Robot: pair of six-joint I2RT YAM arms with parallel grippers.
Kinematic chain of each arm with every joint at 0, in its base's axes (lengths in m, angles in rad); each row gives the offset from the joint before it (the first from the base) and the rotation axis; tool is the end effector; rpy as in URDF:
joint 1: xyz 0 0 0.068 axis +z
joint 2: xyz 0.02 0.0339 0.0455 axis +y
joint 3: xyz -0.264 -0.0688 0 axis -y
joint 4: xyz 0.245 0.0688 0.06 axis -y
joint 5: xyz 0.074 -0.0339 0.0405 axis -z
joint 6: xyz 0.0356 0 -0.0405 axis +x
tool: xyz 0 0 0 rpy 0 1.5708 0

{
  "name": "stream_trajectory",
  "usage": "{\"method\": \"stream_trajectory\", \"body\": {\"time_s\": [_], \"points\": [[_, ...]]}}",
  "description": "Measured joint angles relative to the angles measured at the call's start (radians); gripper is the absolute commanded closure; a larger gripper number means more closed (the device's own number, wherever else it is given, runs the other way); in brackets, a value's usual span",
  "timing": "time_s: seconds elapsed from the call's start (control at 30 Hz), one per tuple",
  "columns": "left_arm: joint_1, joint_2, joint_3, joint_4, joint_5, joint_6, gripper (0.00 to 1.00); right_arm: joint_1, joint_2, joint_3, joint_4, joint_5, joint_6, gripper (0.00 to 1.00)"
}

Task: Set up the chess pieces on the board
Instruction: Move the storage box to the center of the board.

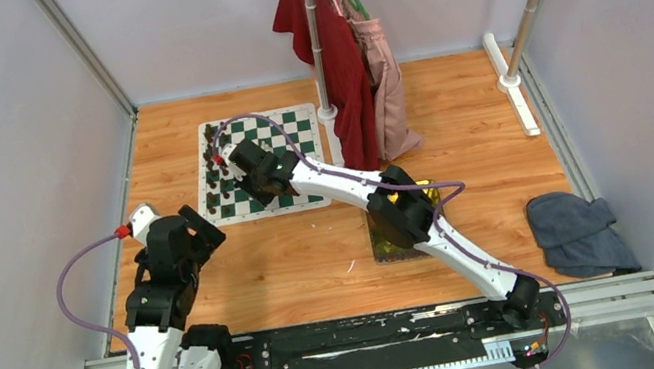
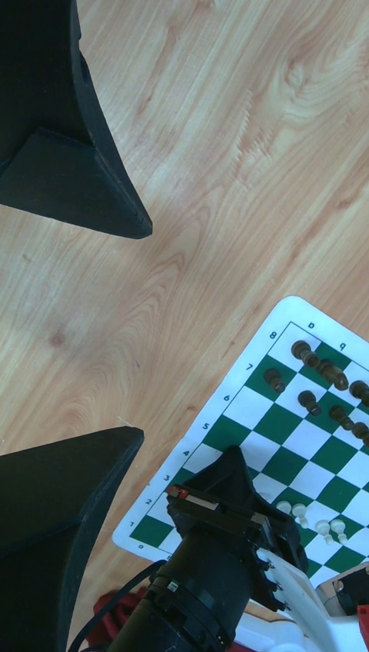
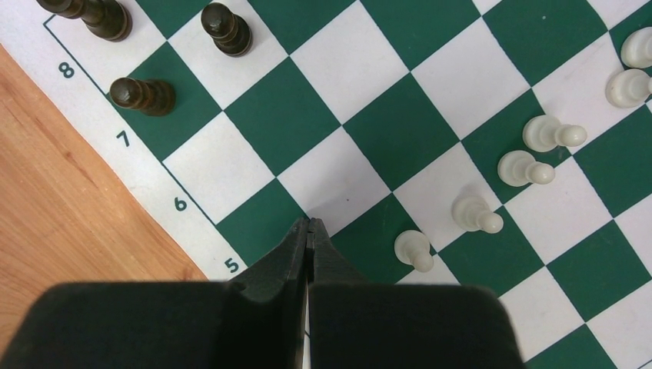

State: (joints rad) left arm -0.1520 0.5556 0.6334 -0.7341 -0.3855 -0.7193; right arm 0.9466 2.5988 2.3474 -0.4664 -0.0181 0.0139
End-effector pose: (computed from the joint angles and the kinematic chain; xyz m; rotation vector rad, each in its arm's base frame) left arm 0.1207 -0.0049 0.2663 -0.8046 2.0180 -0.0664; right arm 0.3389 0.4717 0.1749 -1.0623 2.0889 0.5108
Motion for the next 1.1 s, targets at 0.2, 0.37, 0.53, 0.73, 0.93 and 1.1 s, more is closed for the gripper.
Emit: {"method": "stream_trajectory", "body": {"time_s": [0.2, 0.37, 0.53, 0.73, 0.93, 1.1], "points": [[0.0, 0.006, 0.0, 0.0, 0.0, -0.008, 0.0, 0.0, -0.018, -0.042, 0.032, 0.001, 0.0, 1.0], [0.0, 0.007, 0.0, 0.0, 0.001, -0.014, 0.0, 0.0, -0.045, -0.097, 0.069, 0.001, 0.0, 1.0], [0.0, 0.007, 0.0, 0.0, 0.001, -0.018, 0.0, 0.0, -0.074, -0.149, 0.089, 0.001, 0.001, 1.0], [0.0, 0.01, 0.013, -0.002, 0.0, -0.018, 0.0, 0.0, -0.113, -0.217, 0.11, 0.001, 0.003, 1.0], [0.0, 0.011, 0.038, -0.005, -0.005, -0.018, 0.0, 0.003, -0.146, -0.275, 0.125, 0.005, 0.014, 1.0], [0.0, 0.011, 0.058, -0.012, -0.011, -0.018, 0.0, 0.013, -0.17, -0.316, 0.135, 0.014, 0.02, 1.0]]}}
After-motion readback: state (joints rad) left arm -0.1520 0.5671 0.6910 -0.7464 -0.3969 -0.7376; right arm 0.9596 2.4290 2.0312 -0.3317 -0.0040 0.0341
